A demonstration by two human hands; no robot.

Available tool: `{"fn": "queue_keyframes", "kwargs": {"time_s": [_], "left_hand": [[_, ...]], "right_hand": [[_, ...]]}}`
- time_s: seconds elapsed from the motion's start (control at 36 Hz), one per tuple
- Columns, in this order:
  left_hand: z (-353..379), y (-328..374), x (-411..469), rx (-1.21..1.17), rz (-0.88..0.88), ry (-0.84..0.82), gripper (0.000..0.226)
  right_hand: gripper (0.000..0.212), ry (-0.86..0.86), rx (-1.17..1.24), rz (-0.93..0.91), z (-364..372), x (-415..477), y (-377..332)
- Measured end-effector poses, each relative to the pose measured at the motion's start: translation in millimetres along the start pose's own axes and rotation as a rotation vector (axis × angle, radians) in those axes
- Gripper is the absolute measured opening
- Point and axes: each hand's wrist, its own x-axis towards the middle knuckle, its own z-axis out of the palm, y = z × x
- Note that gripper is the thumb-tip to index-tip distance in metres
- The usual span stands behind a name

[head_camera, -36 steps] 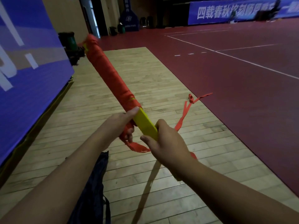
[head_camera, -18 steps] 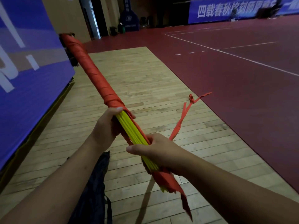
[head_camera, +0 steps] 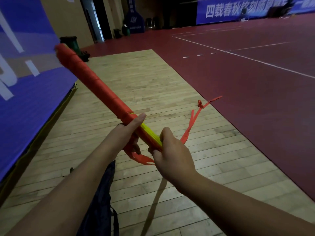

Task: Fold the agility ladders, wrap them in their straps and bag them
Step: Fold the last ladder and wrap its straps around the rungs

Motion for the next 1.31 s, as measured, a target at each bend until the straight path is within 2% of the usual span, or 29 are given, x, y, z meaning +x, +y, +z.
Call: {"fn": "queue_keyframes", "kwargs": {"time_s": [0.06, 0.11, 0.14, 0.19, 0.25, 0.28, 0.31, 0.36, 0.47, 0.58, 0.61, 0.67, 0.75, 0.81, 0.83, 0.94, 1.03, 1.08, 1.17, 1.25, 1.31], "left_hand": [[-4, -3, -1, -0.071, 0.031, 0.004, 0.057], [-10, -7, -1, -0.168, 0.088, -0.043, 0.045], [-13, -9, -1, -0.222, 0.126, -0.078, 0.040], [-20, -11, -2, -0.298, 0.203, -0.172, 0.035], [-25, -10, -2, -0.311, 0.256, -0.263, 0.039], [-27, -10, -3, -0.298, 0.270, -0.292, 0.046], [-27, -10, -4, -0.282, 0.273, -0.301, 0.050], [-27, -9, -4, -0.268, 0.286, -0.248, 0.038], [-24, -3, -4, -0.359, 0.310, -0.086, 0.029], [-23, -4, -3, -0.361, 0.304, -0.084, 0.031], [-23, -3, -2, -0.349, 0.286, -0.104, 0.037], [-25, -3, 0, -0.320, 0.196, -0.132, 0.068], [-24, -5, -1, -0.142, 0.043, -0.089, 0.106], [-22, -5, -2, -0.063, 0.009, -0.096, 0.116], [-20, -4, -2, -0.057, 0.018, -0.095, 0.112], [-4, 4, -5, -0.100, 0.092, -0.053, 0.066], [7, 2, -6, -0.100, 0.140, -0.003, 0.060], [8, -2, -6, -0.136, 0.160, 0.016, 0.055], [2, -5, -5, -0.150, 0.192, 0.014, 0.051], [-5, -7, -5, -0.184, 0.264, 0.019, 0.058], [-10, -3, -6, -0.199, 0.319, 0.009, 0.055]], "right_hand": [[0.032, 0.004, 0.023, -0.009, 5, 1, 0], [0.032, -0.097, 0.160, 0.029, 1, 5, -1], [0.033, -0.202, 0.277, 0.063, -3, 7, -3], [0.048, -0.451, 0.485, 0.157, -10, 8, -5], [0.059, -0.629, 0.517, 0.203, -13, 6, -6], [0.054, -0.661, 0.498, 0.188, -13, 5, -8], [0.046, -0.655, 0.481, 0.160, -13, 3, -9], [0.034, -0.586, 0.491, 0.125, -12, 2, -11], [0.027, -0.486, 0.505, 0.109, -5, 4, -21], [0.029, -0.463, 0.514, 0.109, -1, 1, -23], [0.030, -0.443, 0.520, 0.112, -3, 0, -23], [0.034, -0.372, 0.526, 0.125, -8, 3, -21], [0.036, -0.219, 0.416, 0.098, -17, 10, -13], [0.035, -0.142, 0.281, 0.056, -20, 11, -8], [0.035, -0.114, 0.227, 0.043, -20, 10, -6], [0.038, 0.004, 0.030, 0.065, -14, 6, -5], [0.032, 0.057, -0.026, 0.035, -3, -2, -9], [0.036, 0.076, -0.062, -0.009, 6, -9, -11], [0.041, -0.031, -0.042, -0.020, 9, -8, -10], [0.040, -0.297, 0.207, 0.085, -1, 1, -8], [0.041, -0.477, 0.360, 0.175, -6, 4, -8]]}}
